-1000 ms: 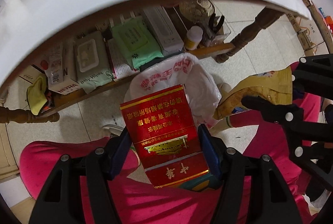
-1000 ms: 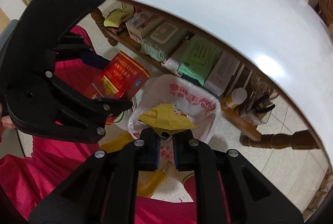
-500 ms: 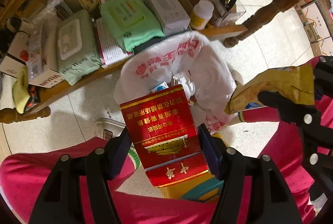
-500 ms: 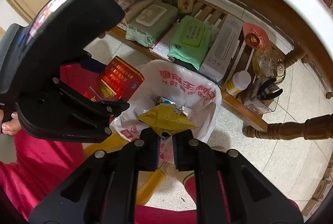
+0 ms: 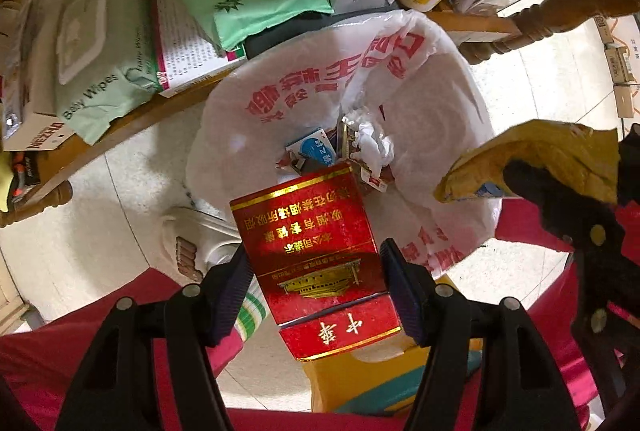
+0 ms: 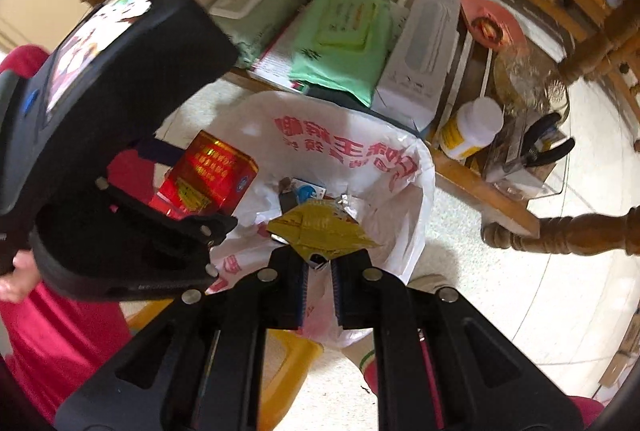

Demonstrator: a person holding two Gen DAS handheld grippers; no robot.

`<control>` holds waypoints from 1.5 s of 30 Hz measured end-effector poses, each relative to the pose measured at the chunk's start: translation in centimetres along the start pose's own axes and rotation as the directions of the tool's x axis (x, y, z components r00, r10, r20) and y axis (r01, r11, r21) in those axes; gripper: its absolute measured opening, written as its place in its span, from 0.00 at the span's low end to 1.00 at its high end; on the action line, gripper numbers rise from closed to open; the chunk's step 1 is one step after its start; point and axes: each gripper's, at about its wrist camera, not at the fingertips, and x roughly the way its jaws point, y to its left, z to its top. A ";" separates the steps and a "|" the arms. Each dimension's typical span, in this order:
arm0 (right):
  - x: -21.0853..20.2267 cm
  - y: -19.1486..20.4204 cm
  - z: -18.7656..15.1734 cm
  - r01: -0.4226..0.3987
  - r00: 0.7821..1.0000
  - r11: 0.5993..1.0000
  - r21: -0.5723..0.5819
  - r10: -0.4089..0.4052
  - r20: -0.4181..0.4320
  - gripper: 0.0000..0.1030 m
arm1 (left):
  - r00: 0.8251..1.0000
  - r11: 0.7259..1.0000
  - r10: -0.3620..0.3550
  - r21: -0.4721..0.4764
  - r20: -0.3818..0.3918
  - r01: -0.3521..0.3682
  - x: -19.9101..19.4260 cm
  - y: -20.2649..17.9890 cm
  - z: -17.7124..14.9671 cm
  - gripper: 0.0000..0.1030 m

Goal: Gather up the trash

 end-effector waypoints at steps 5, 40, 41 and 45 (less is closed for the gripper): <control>2.3 -1.0 0.4 -0.007 1.000 0.999 0.053 0.008 -0.027 0.10 | 1.000 1.000 -0.003 -0.005 -0.020 0.003 1.4 0.0 0.6 0.61; 5.8 -2.4 0.6 -0.021 0.998 0.988 0.155 0.032 -0.063 0.35 | 0.998 0.998 0.050 -0.023 -0.031 -0.051 3.4 0.1 1.2 0.74; 5.8 -2.4 0.6 -0.021 0.998 0.988 0.155 0.031 -0.062 0.35 | 0.998 0.998 0.053 -0.026 -0.031 -0.054 3.3 0.1 1.2 0.75; 5.4 -2.4 0.4 -0.021 0.998 0.987 0.161 0.030 -0.055 0.36 | 0.998 0.998 0.059 -0.036 -0.025 -0.060 3.1 0.1 0.9 0.76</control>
